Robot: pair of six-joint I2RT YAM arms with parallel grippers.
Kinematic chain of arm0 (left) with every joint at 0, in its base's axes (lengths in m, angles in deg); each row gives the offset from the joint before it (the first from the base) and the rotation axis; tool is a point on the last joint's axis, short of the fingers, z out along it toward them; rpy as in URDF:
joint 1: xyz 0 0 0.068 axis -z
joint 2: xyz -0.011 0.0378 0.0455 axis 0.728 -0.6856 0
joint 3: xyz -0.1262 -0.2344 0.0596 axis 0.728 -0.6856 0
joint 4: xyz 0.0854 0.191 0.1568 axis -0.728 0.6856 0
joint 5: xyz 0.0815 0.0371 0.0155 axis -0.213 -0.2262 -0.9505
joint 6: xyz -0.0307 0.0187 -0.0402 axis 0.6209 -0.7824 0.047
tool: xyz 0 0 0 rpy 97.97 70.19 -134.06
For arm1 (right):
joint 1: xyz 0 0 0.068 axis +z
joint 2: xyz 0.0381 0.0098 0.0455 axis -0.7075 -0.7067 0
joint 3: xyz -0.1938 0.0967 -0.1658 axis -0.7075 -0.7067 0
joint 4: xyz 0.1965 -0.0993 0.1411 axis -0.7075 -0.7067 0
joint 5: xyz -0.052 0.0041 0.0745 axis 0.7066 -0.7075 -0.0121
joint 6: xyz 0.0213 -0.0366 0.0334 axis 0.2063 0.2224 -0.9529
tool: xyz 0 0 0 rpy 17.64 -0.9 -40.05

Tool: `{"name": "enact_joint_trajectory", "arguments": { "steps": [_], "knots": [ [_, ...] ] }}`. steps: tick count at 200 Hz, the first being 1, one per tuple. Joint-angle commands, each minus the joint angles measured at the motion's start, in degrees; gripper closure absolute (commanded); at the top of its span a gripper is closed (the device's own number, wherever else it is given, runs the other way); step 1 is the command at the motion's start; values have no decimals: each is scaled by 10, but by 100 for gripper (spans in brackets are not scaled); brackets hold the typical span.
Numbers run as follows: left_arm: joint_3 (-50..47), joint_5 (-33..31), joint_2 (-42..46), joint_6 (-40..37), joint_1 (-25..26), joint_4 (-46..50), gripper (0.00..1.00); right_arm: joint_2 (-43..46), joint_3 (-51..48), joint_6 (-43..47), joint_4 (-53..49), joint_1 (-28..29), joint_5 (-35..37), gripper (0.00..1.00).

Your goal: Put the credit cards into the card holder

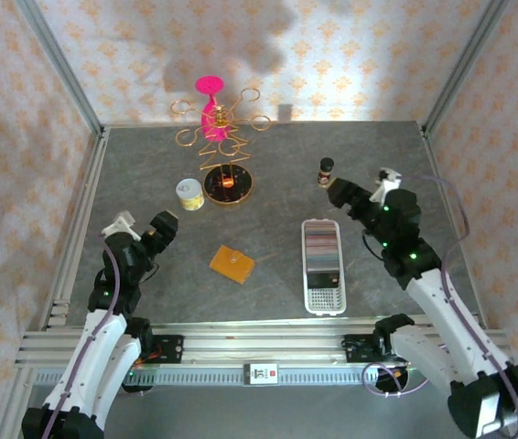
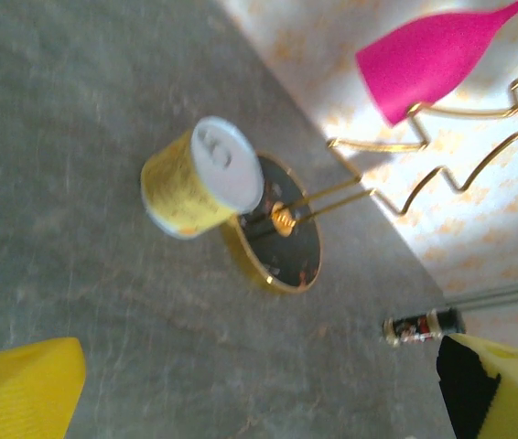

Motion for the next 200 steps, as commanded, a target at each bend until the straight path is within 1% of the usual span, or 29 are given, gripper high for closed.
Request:
{"name": "enact_joint_trajectory", "arguments": {
  "steps": [1,15,22,46,56,68,84,100,109,118,129,164,200],
  "knots": [
    [-25,44,-10,31,1,12,1,-50,32,-9,-35,89,51,8],
    [-35,43,-15,37,5,2,1,-108,53,-6,-34,162,87,9],
    [-41,42,-17,38,9,-3,1,-132,62,-5,-35,188,96,10],
    [-46,27,-24,25,35,-2,1,-257,103,2,-34,281,127,19],
    [-46,15,-28,24,50,1,1,-306,120,3,-34,309,139,27],
    [-49,7,-35,24,67,-5,1,-367,144,2,-37,331,141,32],
    [-50,6,-46,26,83,-8,1,-434,173,0,-38,347,141,48],
    [-59,11,-52,42,92,-19,3,-483,193,-3,-35,354,140,57],
    [-70,19,-51,51,98,-36,5,-505,201,-5,-31,355,139,59],
    [-77,21,-51,53,105,-46,6,-523,206,-6,-26,356,138,65],
    [-83,16,-50,57,112,-46,8,-543,212,-7,-23,356,142,70],
    [-95,14,-47,65,119,-53,9,-581,220,-14,-31,356,171,71],
    [-110,17,-46,79,125,-68,9,-588,203,-29,-25,357,153,73]
  ]
}}
